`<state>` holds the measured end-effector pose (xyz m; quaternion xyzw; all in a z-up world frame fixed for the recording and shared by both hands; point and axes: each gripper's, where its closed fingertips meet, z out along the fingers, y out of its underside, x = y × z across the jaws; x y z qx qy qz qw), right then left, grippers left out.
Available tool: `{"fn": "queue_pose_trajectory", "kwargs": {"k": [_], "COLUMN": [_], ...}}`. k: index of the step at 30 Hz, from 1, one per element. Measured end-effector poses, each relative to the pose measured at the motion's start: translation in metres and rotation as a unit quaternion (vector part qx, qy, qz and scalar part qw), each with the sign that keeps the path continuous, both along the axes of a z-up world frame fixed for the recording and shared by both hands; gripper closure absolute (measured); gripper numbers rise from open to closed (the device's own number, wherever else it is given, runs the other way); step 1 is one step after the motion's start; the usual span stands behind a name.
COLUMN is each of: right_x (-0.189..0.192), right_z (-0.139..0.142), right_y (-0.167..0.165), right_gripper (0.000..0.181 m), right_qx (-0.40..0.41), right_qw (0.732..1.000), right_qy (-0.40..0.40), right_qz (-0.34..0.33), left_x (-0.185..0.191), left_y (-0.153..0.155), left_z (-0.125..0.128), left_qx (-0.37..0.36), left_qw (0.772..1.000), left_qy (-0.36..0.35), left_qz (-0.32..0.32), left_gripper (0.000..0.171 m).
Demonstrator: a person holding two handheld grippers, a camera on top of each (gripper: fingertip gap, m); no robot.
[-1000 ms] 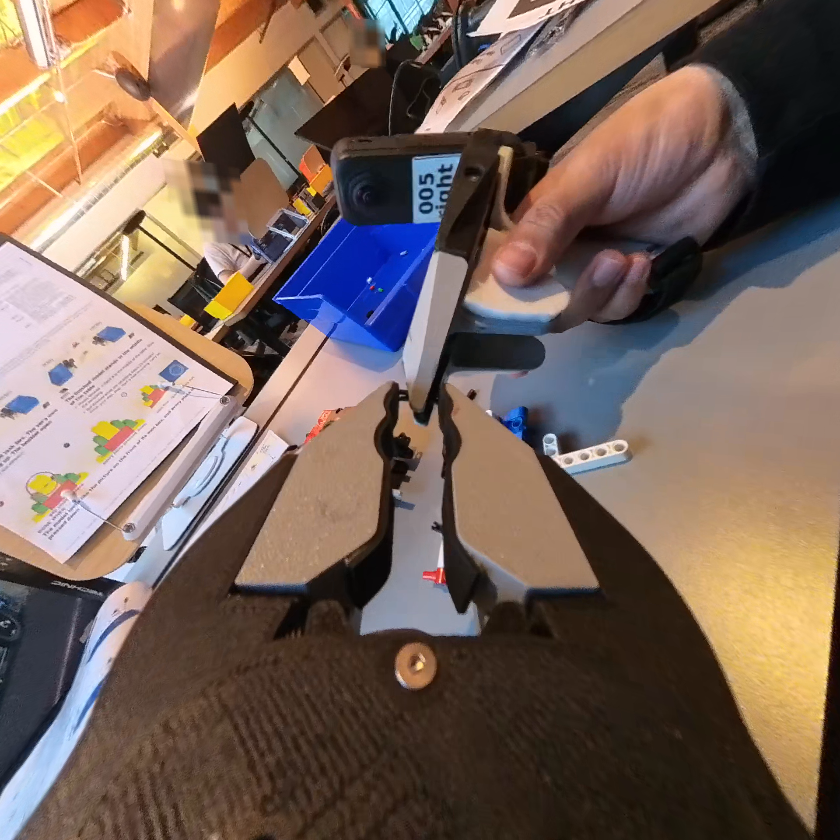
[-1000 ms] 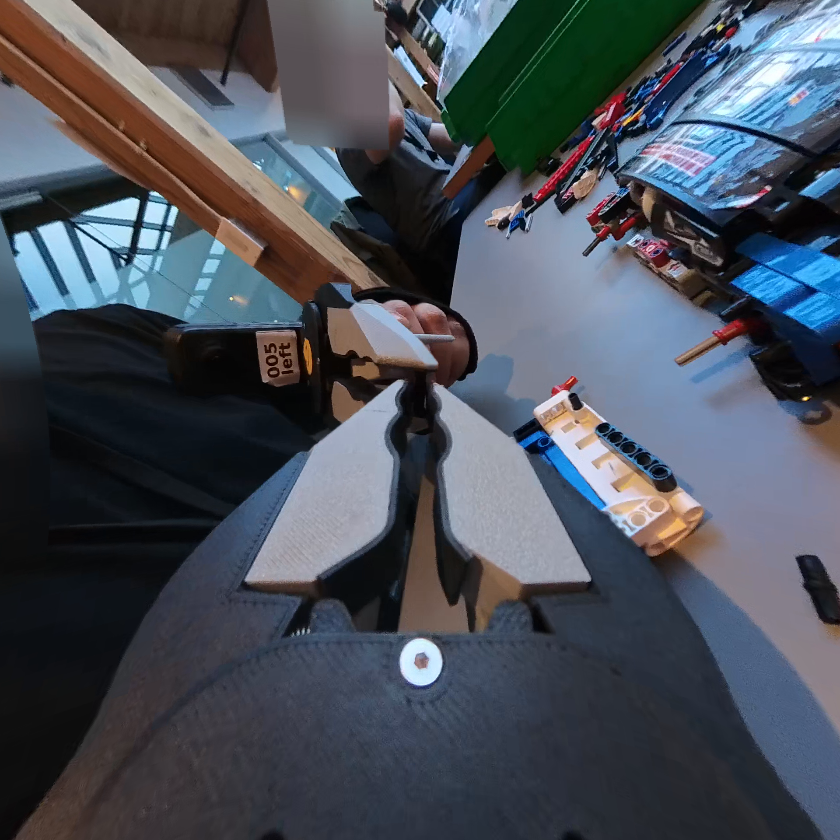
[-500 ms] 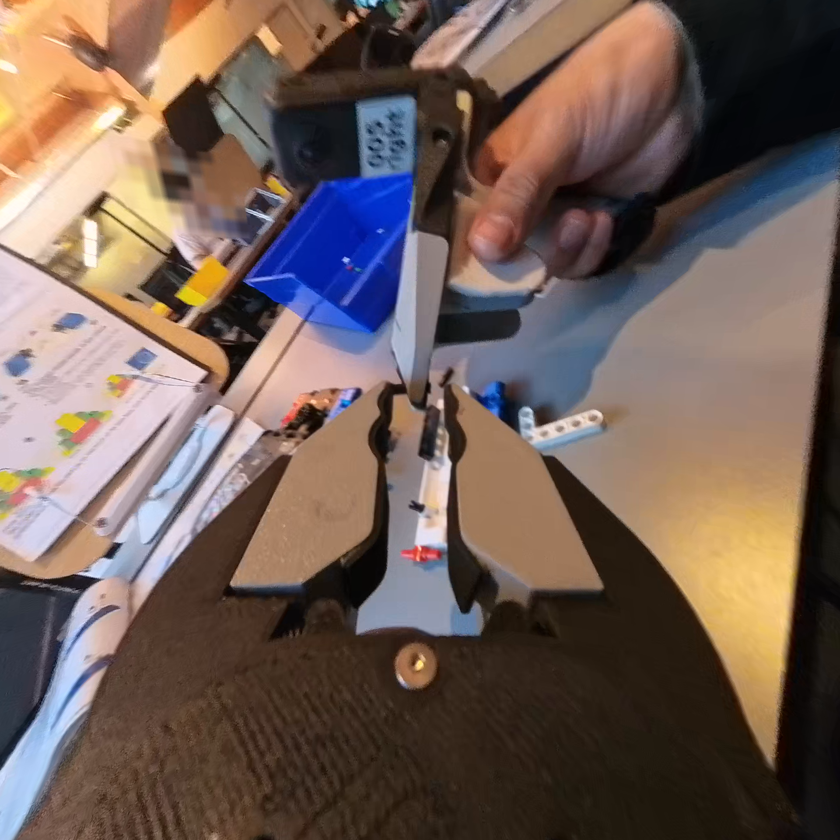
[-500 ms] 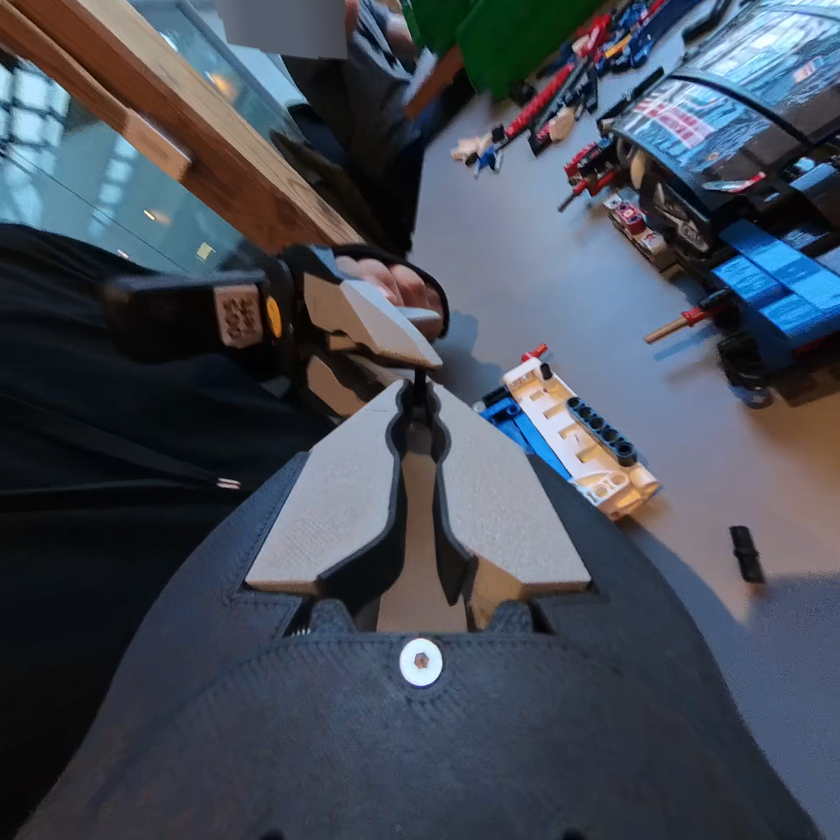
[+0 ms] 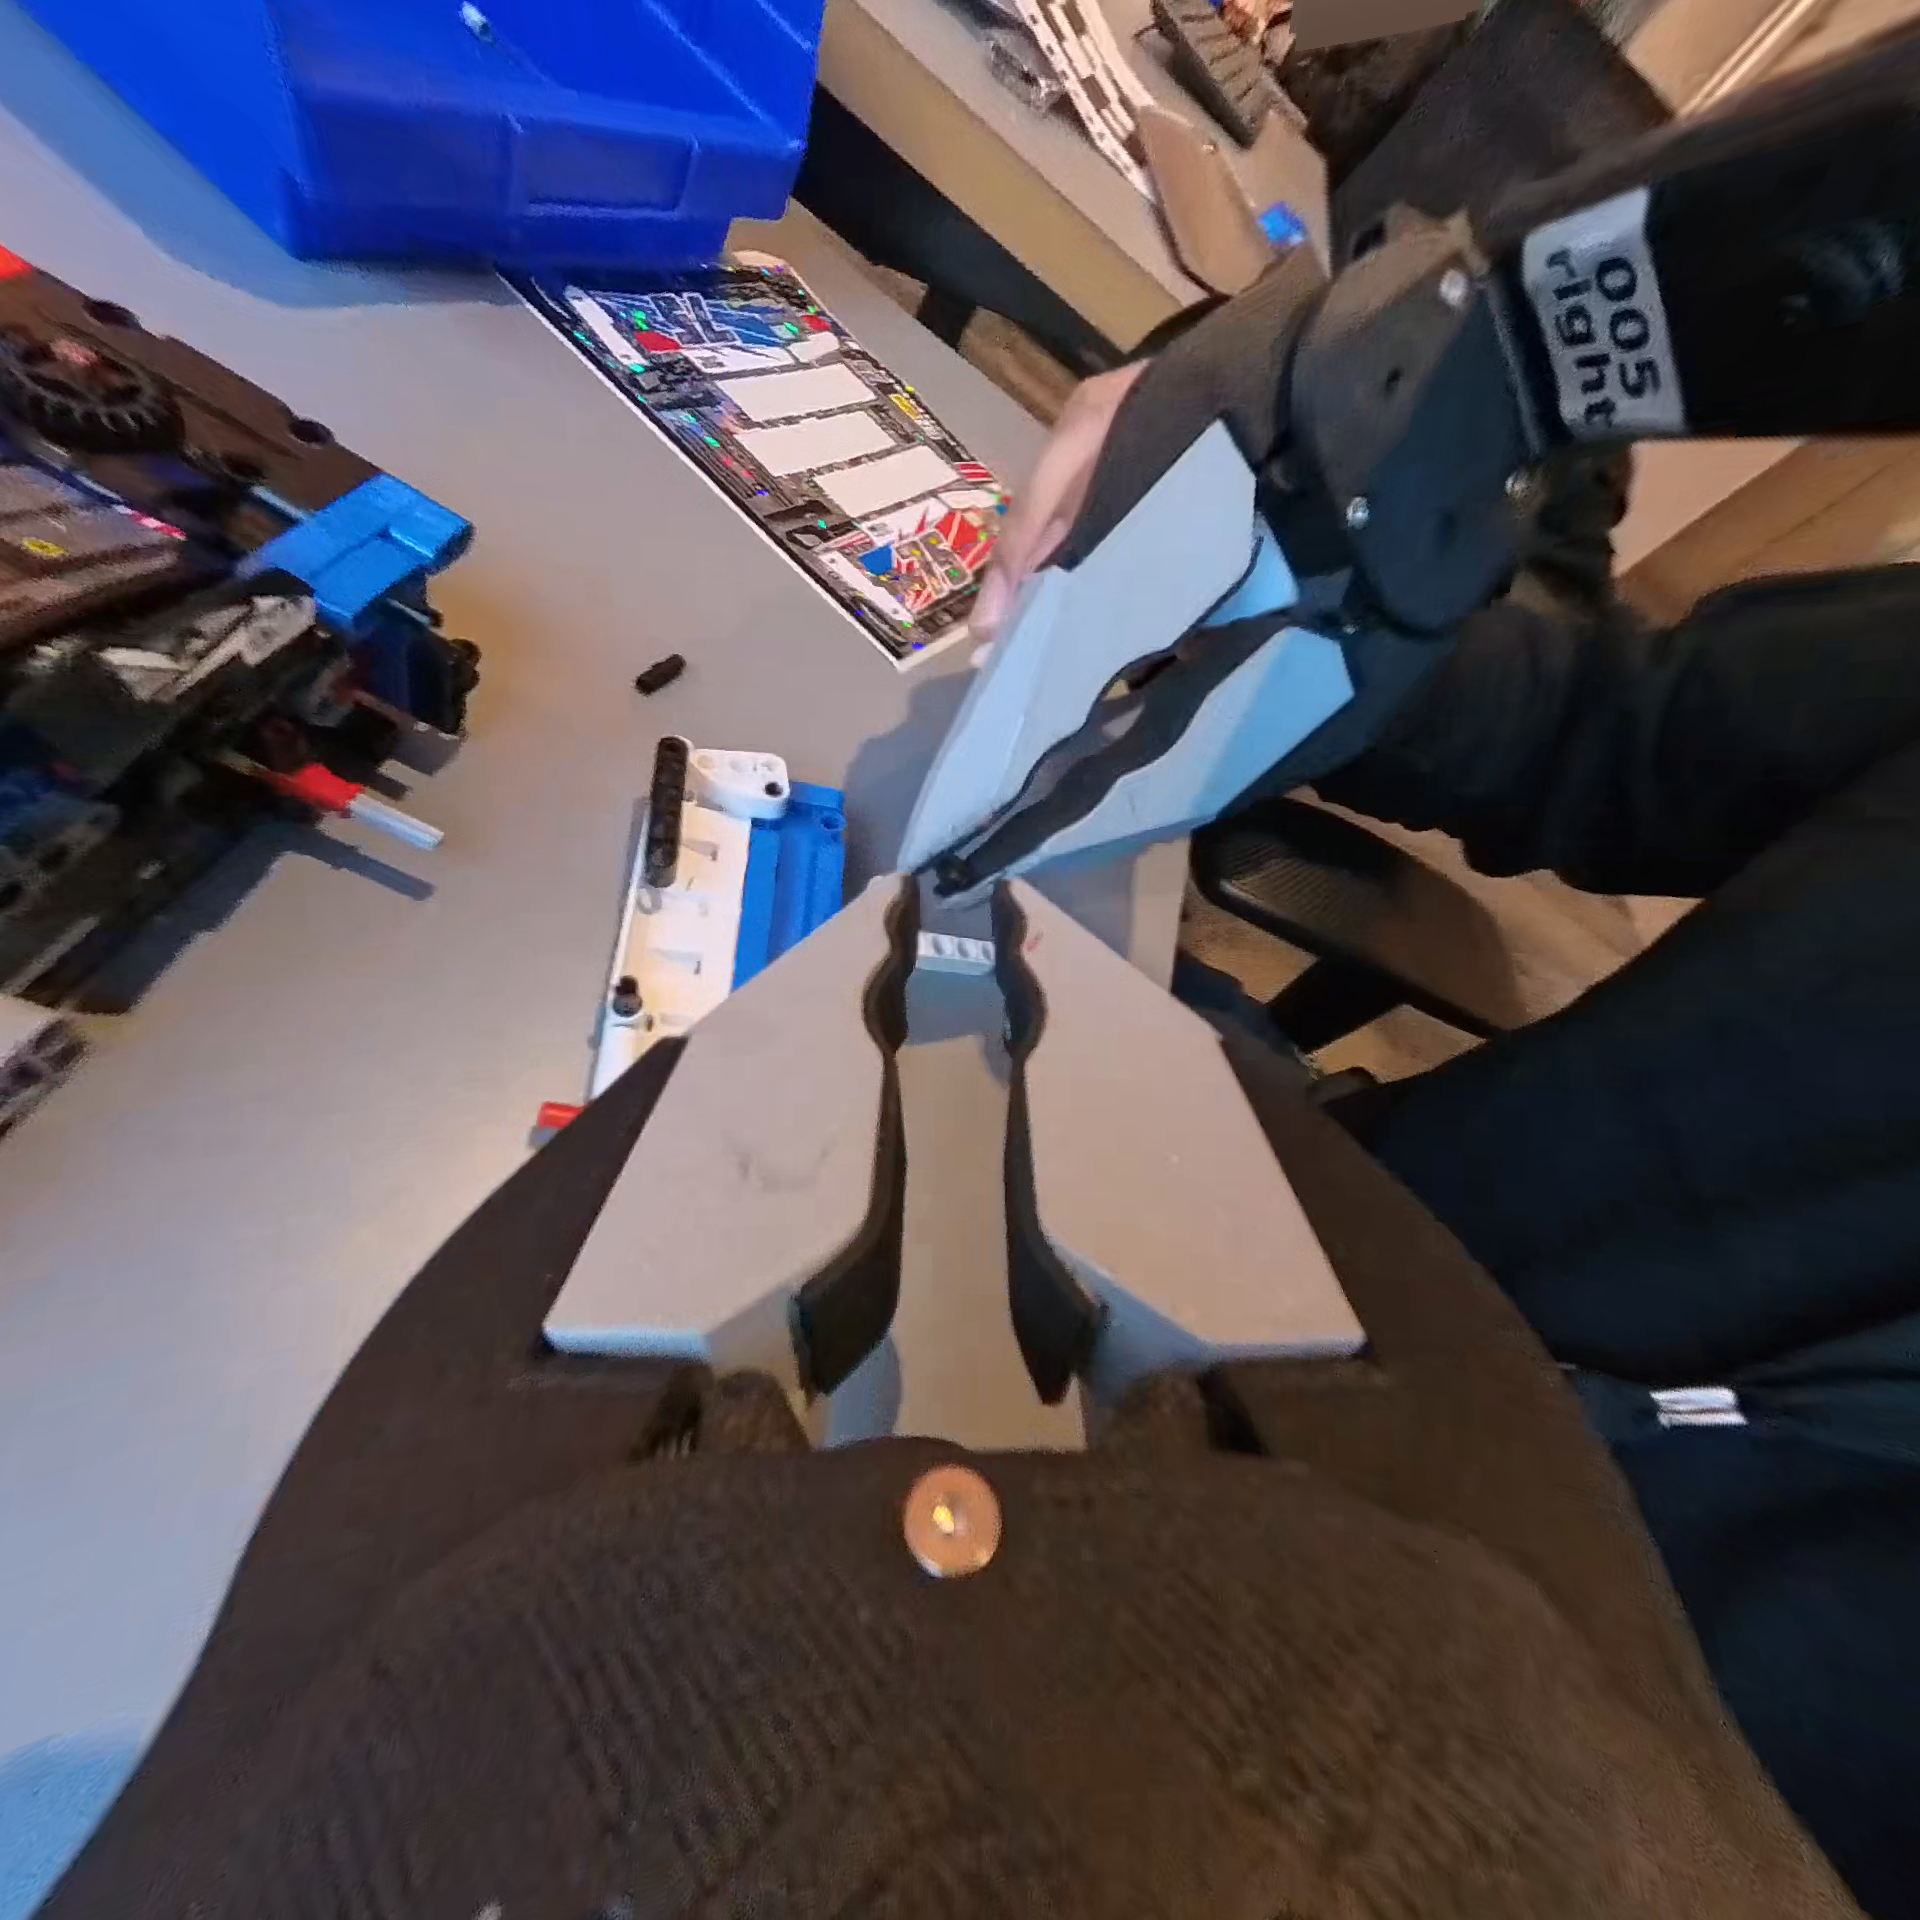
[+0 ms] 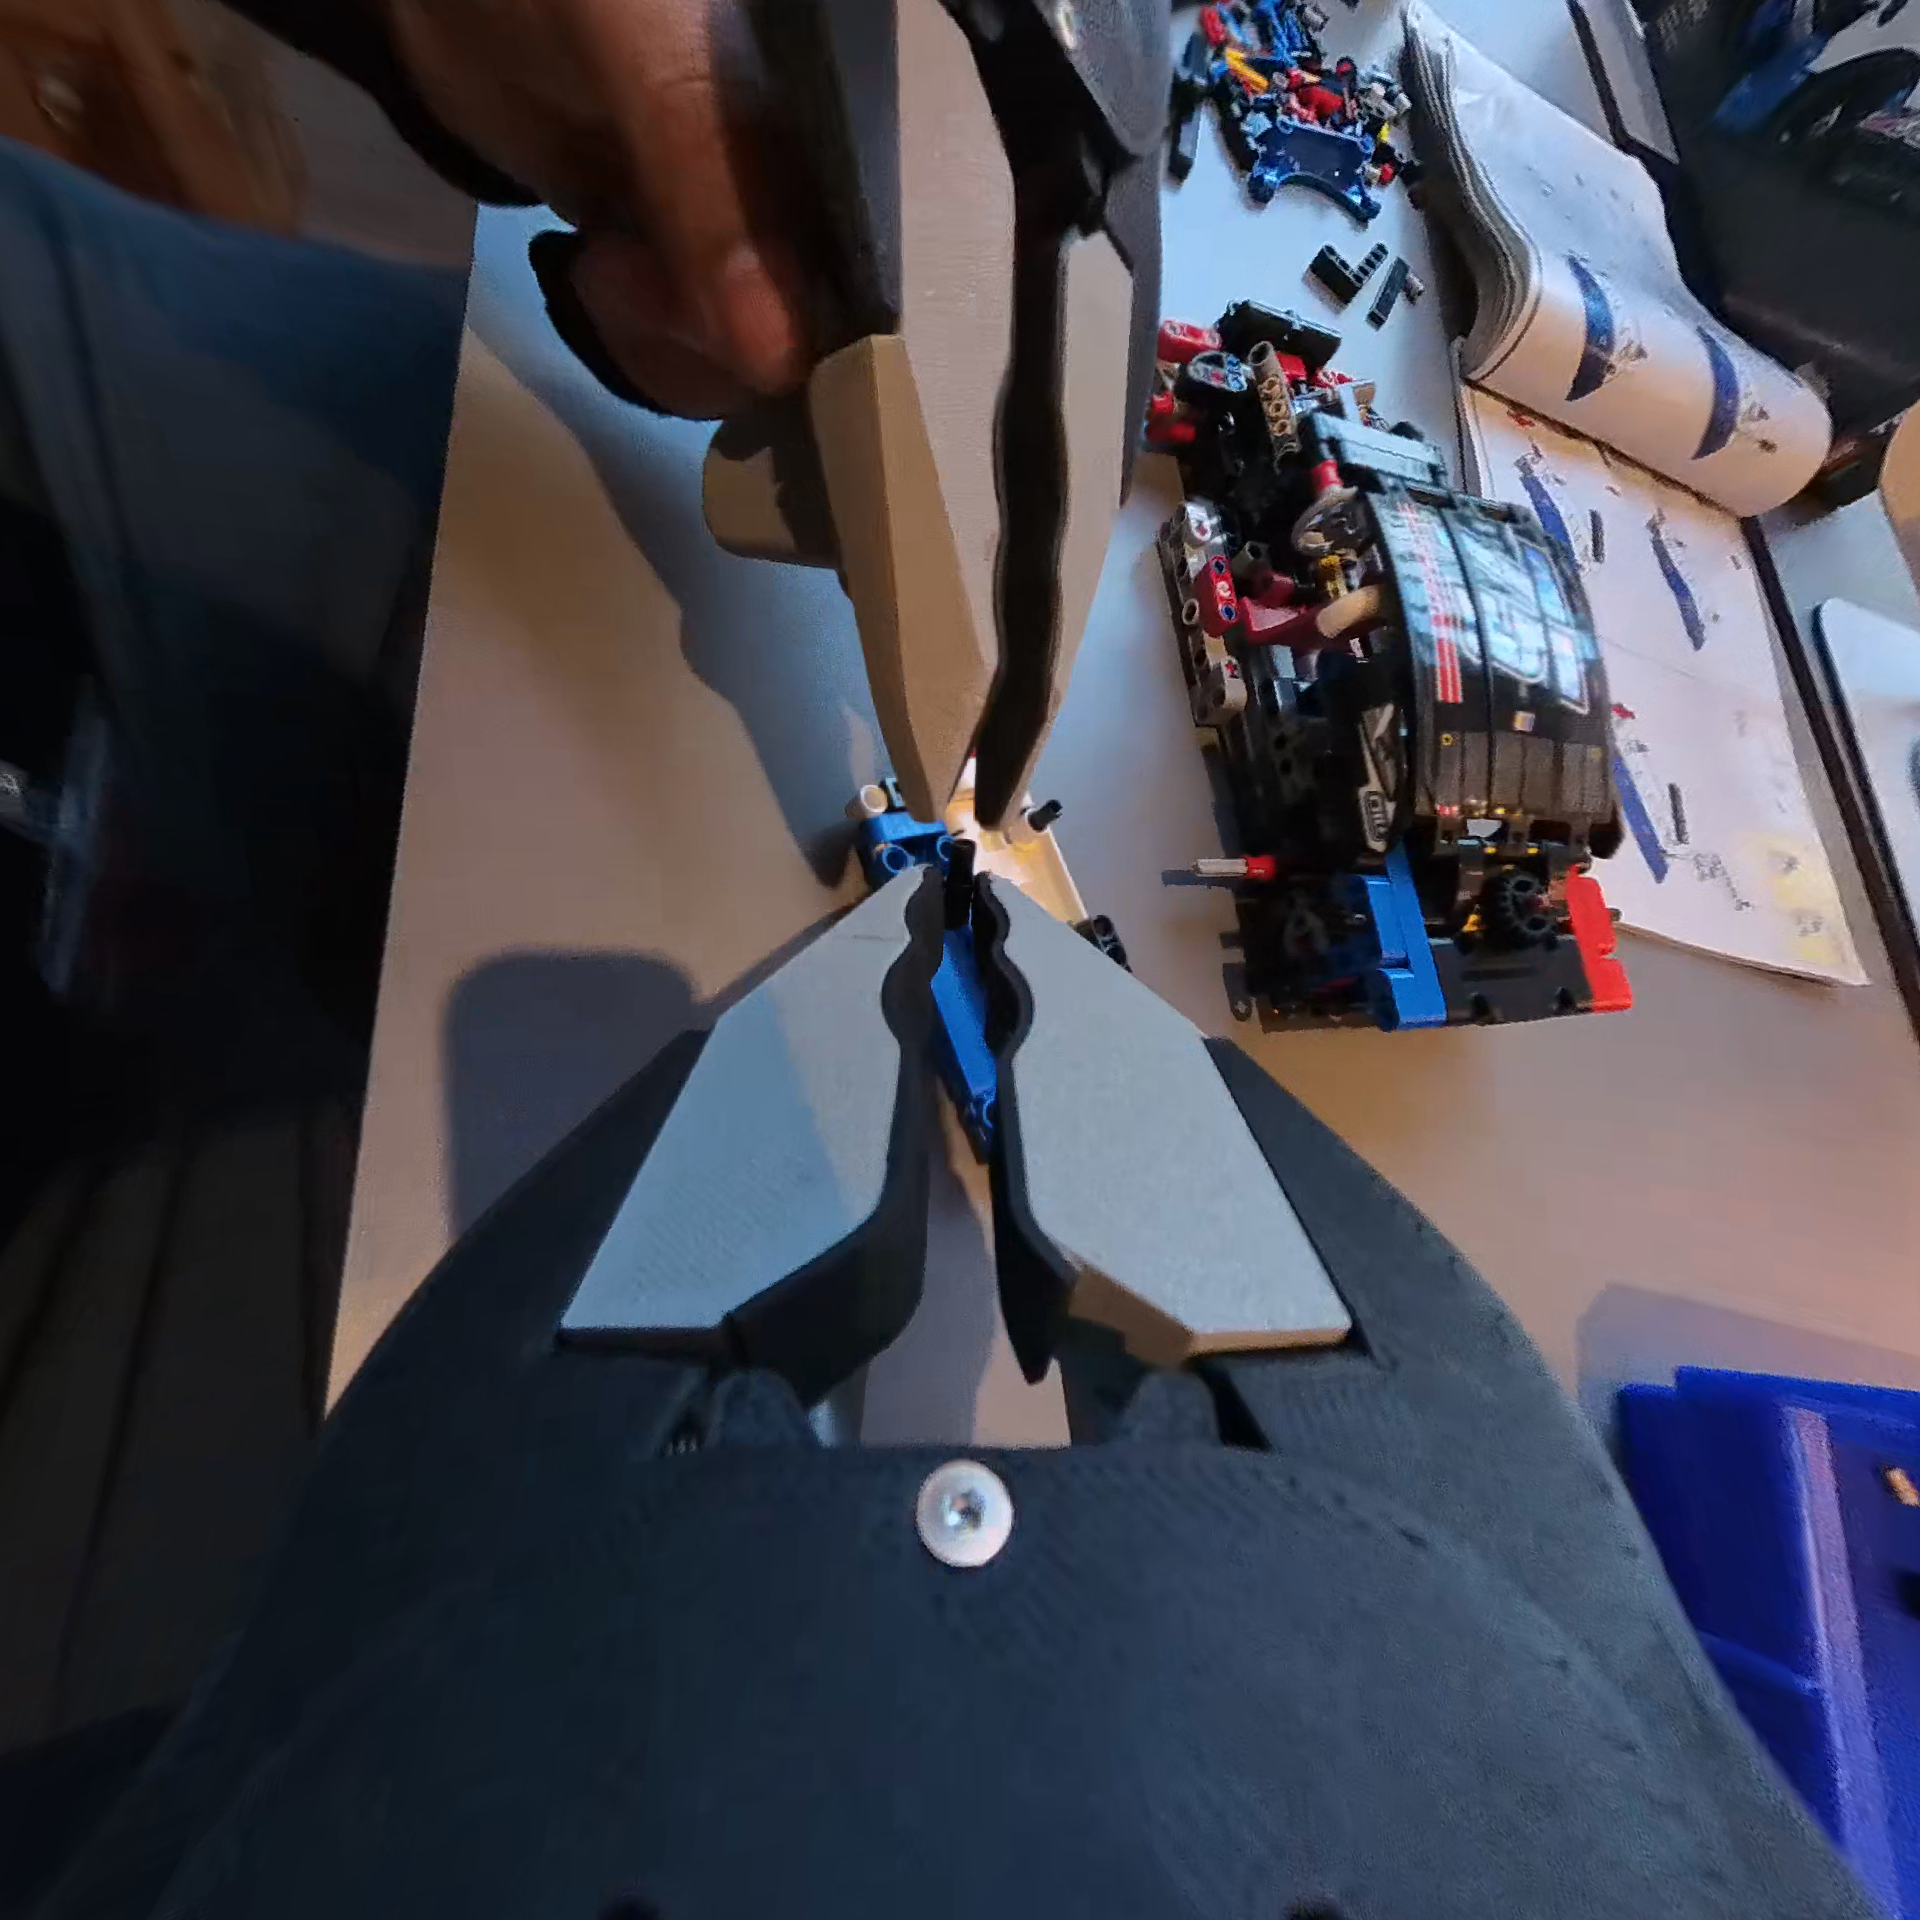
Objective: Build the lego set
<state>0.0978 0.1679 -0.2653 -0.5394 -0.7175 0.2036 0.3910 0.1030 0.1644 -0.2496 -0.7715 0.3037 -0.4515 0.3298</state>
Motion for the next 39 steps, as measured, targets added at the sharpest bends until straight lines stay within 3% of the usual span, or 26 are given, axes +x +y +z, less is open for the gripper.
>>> {"fn": "queue_pose_trajectory", "kwargs": {"k": [7, 30, 39], "right_x": [0.001, 0.001, 0.004], "right_z": [-0.003, -0.006, -0.004], "right_y": [-0.002, 0.002, 0.005], "right_gripper": [0.179, 0.179, 0.179], "right_qx": [-0.001, 0.056, 0.115], "right_qw": [1.000, 0.998, 0.993], "right_qy": [-0.007, -0.016, -0.003], "right_qz": [0.004, 0.000, -0.004], "left_x": [0.005, 0.005, 0.006], "left_y": [-0.002, 0.001, -0.002], "left_z": [-0.016, -0.013, -0.016], "left_qx": [0.029, 0.007, -0.022], "left_qw": [0.997, 0.999, 0.999], "left_qy": [0.064, 0.035, 0.034], "left_qz": [-0.018, -0.015, -0.020], "left_gripper": [0.158, 0.170, 0.155]}}
